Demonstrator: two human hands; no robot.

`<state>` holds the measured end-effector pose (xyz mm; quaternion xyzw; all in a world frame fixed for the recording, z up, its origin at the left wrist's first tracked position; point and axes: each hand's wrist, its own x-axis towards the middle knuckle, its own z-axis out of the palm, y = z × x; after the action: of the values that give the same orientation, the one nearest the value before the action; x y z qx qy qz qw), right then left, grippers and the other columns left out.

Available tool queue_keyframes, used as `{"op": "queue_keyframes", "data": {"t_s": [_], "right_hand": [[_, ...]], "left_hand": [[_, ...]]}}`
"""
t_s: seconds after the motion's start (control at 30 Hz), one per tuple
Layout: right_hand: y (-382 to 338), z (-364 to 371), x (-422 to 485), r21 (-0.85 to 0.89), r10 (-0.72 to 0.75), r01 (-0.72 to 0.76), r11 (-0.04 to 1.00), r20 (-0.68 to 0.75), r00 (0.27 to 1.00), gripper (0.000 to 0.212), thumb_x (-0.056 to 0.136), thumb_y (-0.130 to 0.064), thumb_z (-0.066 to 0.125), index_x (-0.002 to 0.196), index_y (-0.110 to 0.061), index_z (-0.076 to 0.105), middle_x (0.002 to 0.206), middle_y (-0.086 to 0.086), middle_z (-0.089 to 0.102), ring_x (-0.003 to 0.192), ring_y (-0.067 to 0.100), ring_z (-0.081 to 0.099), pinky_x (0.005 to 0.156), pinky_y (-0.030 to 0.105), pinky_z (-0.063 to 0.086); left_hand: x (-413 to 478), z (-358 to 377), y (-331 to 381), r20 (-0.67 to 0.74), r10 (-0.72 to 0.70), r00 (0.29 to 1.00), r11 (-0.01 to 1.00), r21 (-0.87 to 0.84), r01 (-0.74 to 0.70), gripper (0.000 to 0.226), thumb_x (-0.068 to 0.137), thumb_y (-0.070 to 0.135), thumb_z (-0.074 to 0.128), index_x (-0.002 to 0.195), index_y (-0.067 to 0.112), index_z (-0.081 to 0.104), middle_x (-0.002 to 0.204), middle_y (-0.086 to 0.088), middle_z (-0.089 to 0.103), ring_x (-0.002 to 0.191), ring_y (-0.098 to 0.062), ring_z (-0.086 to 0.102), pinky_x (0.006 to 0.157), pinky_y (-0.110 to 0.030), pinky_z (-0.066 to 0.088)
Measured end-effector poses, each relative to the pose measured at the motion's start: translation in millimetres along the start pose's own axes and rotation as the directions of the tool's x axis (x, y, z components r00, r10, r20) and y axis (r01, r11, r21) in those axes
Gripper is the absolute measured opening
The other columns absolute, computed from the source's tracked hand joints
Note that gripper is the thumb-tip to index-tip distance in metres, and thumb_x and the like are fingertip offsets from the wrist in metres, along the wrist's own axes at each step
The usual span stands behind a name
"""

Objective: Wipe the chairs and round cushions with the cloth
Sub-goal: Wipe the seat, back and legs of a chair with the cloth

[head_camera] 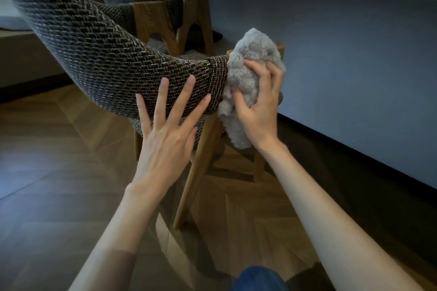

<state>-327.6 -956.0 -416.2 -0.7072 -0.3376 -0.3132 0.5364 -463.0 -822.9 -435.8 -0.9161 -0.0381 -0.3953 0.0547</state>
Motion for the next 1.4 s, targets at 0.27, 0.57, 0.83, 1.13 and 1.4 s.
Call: {"op": "queue_keyframes", "data": {"t_s": [0.27,0.57,0.83,1.13,1.4], "right_hand": [[7,15,-18,-0.100,-0.005,0.000,0.995,-0.058,0.998,0.038,0.093,-0.013,0.055,0.130,-0.014,0.051,0.146,0.014,0.033,0.137,0.019,0.025,0.112,0.018,0.014],[11,17,-66,0.041,0.071,-0.073,0.996,0.061,0.996,0.048,0.084,-0.010,0.068,0.122,-0.025,0.043,0.136,0.007,0.032,0.128,0.008,0.032,0.107,0.014,0.028],[8,63,-143,0.087,0.407,-0.427,0.900,0.183,0.895,0.062,0.090,-0.018,0.065,0.136,-0.019,0.024,0.142,0.008,0.032,0.128,0.014,0.033,0.107,0.046,0.039],[-5,65,-93,0.187,0.452,-0.430,0.883,-0.096,0.887,0.055,0.079,-0.022,0.076,0.116,-0.020,0.035,0.111,-0.024,0.033,0.111,0.020,0.042,0.091,0.029,0.042],[7,71,-139,0.088,0.526,-0.531,0.843,0.075,0.847,0.055,0.079,-0.020,0.078,0.114,-0.013,0.036,0.117,0.002,0.041,0.111,0.015,0.046,0.099,0.037,0.046]], "left_hand": [[-2,-1,-1,0.008,0.000,1.000,1.000,-0.015,0.000,0.073,0.089,0.015,0.062,0.151,0.028,0.026,0.161,-0.004,0.005,0.146,-0.036,-0.005,0.113,-0.066,0.001],[-13,-7,-14,0.079,0.012,0.997,1.000,0.004,-0.013,0.076,0.087,0.011,0.062,0.151,0.026,0.025,0.161,-0.004,0.004,0.147,-0.032,-0.007,0.114,-0.064,0.003],[-19,-11,-23,0.116,-0.003,0.993,1.000,0.001,0.003,0.079,0.086,0.009,0.064,0.152,0.027,0.023,0.161,-0.003,0.002,0.147,-0.032,-0.009,0.114,-0.064,0.004],[-20,-9,-21,0.122,-0.007,0.993,1.000,-0.020,0.010,0.080,0.087,0.009,0.062,0.152,0.027,0.021,0.161,-0.005,0.000,0.146,-0.035,-0.009,0.113,-0.066,0.007],[-21,-9,-20,0.136,-0.012,0.991,1.000,-0.019,0.015,0.079,0.087,0.007,0.061,0.152,0.026,0.021,0.161,-0.006,0.001,0.146,-0.035,-0.008,0.113,-0.066,0.007]]}}
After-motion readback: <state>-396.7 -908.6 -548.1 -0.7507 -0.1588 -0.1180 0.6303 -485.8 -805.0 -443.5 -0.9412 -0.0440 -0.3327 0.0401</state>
